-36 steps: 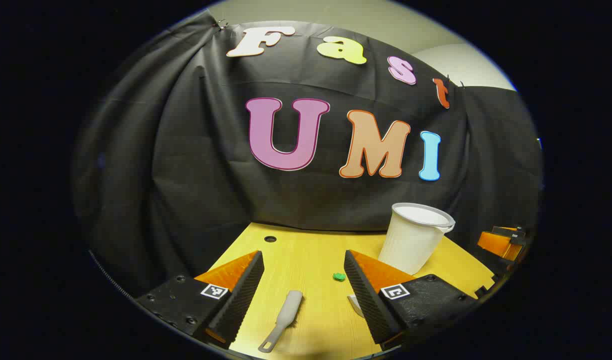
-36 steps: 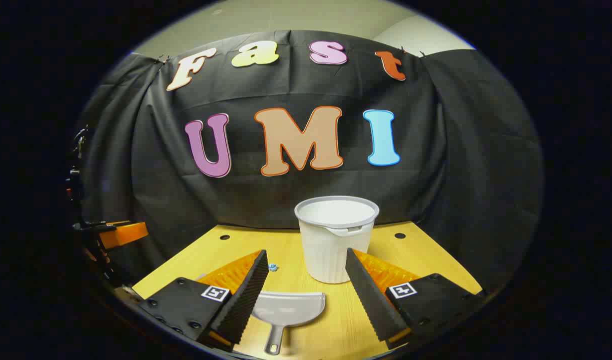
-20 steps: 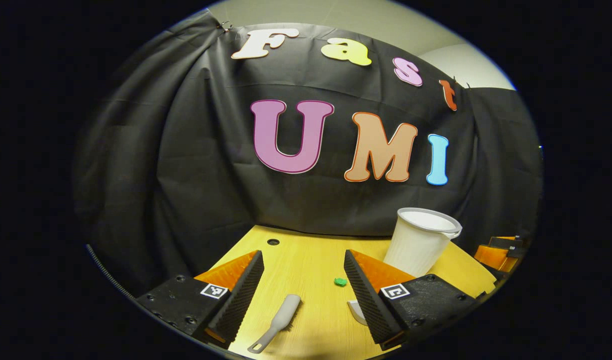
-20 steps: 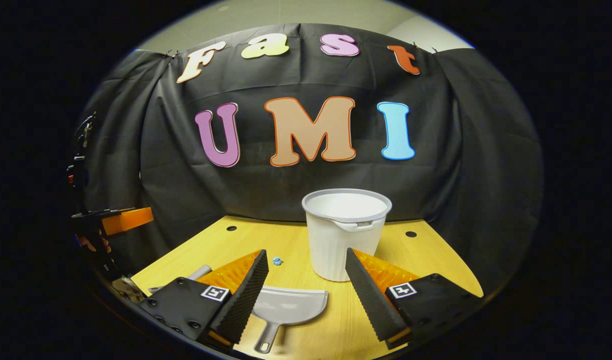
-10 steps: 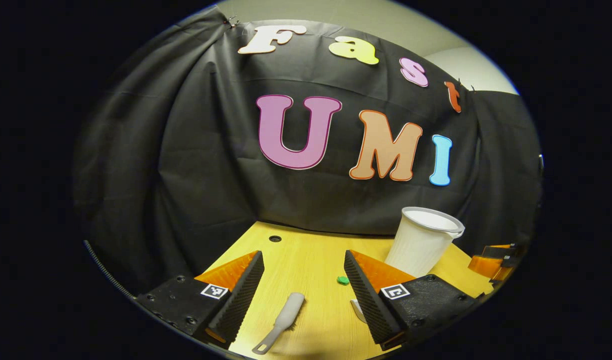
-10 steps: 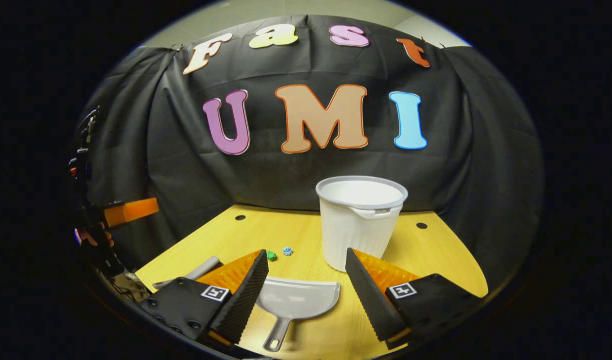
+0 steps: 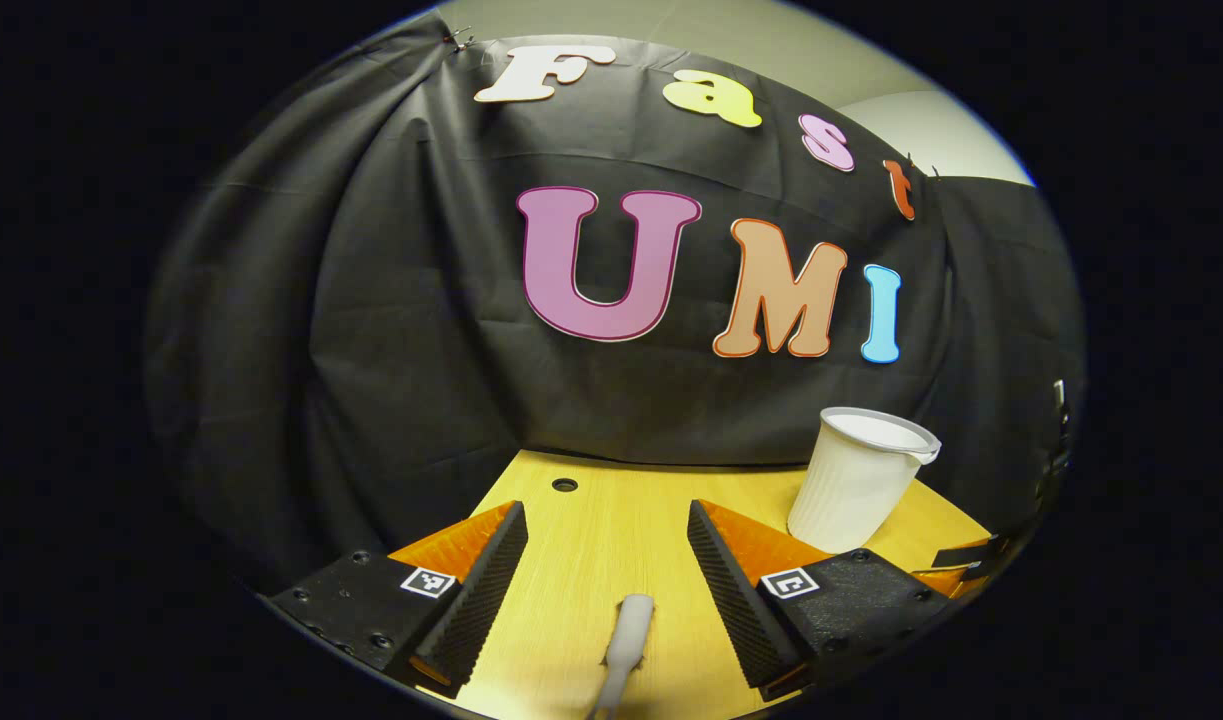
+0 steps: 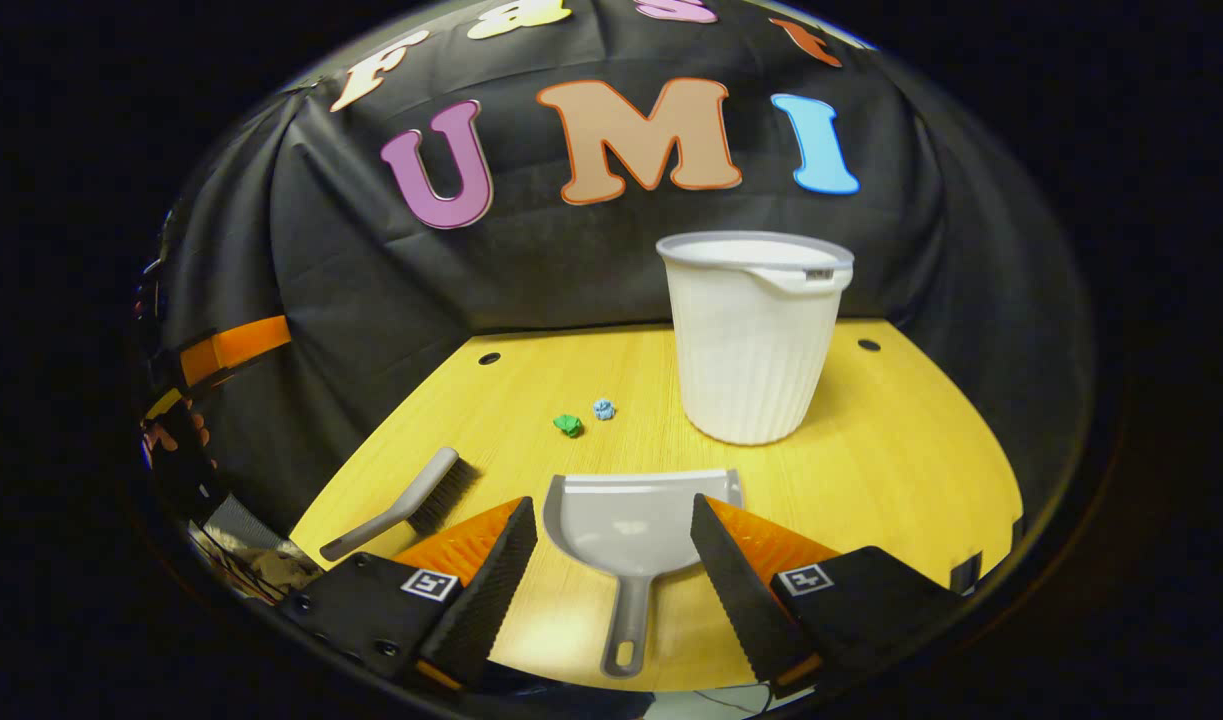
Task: Pick up the small broom and dustpan from the desktop, sweep the trash into the dustpan with the broom, and then empty the trash into the garbage bin.
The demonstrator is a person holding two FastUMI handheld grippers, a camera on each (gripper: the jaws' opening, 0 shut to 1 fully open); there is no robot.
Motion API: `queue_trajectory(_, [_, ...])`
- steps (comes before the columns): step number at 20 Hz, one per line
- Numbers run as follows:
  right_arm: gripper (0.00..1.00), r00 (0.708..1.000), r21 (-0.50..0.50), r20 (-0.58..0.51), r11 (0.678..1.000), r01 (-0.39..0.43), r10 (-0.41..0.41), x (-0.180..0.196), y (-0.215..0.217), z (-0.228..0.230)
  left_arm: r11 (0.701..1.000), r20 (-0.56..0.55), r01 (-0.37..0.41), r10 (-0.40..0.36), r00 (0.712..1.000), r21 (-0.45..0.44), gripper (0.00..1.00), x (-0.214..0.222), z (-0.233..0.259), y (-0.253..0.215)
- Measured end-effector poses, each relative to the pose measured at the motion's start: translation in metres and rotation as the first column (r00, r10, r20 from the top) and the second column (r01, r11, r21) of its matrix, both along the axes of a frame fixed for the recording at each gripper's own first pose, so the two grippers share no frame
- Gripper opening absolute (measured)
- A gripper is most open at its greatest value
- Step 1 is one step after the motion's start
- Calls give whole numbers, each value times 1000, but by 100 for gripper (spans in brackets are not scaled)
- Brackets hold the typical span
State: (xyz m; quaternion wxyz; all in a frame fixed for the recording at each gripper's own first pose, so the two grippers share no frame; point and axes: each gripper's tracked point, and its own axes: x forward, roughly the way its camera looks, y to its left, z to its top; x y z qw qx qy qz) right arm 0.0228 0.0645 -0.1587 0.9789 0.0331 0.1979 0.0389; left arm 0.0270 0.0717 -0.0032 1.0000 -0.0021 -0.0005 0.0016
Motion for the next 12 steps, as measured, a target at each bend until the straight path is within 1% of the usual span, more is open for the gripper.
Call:
queue_trajectory(3, [95, 996, 0, -82, 999, 39, -39, -1, -2, -40, 1000, -8, 0, 0, 1000, 5, 95, 0, -7, 14])
queue_trajectory(4, [100, 992, 3, -117, 999, 44, -44, -2, -2, -52, 1000, -13, -4, 4, 1000, 9, 95, 1, -8, 19])
queue_trajectory(5, [95, 988, 3, -145, 999, 49, -48, -3, -1, -62, 1000, -19, -7, 7, 1000, 11, 95, 0, -10, 25])
queue_trajectory(6, [100, 984, -2, -169, 999, 53, -53, -3, 0, -71, 1000, -23, -10, 10, 1000, 14, 95, 0, -12, 30])
queue_trajectory(7, [100, 980, -11, -190, 998, 55, -56, -6, -1, -81, 1000, -28, -12, 12, 1000, 16, 95, -1, -15, 35])
queue_trajectory(8, [95, 975, -24, -212, 998, 56, -60, -6, -2, -90, 1000, -35, -13, 14, 999, 16, 95, -1, -15, 39])
queue_trajectory(9, [95, 971, -35, -232, 998, 57, -64, -7, -2, -99, 1000, -42, -14, 14, 999, 15, 95, 0, -19, 41])
queue_trajectory(10, [100, 966, -43, -253, 998, 53, -62, -6, -2, -106, 1000, -47, -13, 14, 999, 14, 95, 1, -21, 42])
queue_trajectory(12, [100, 954, -52, -293, 998, 47, -60, -4, 0, -117, 1000, -60, -14, 14, 998, 9, 95, 2, -25, 46])
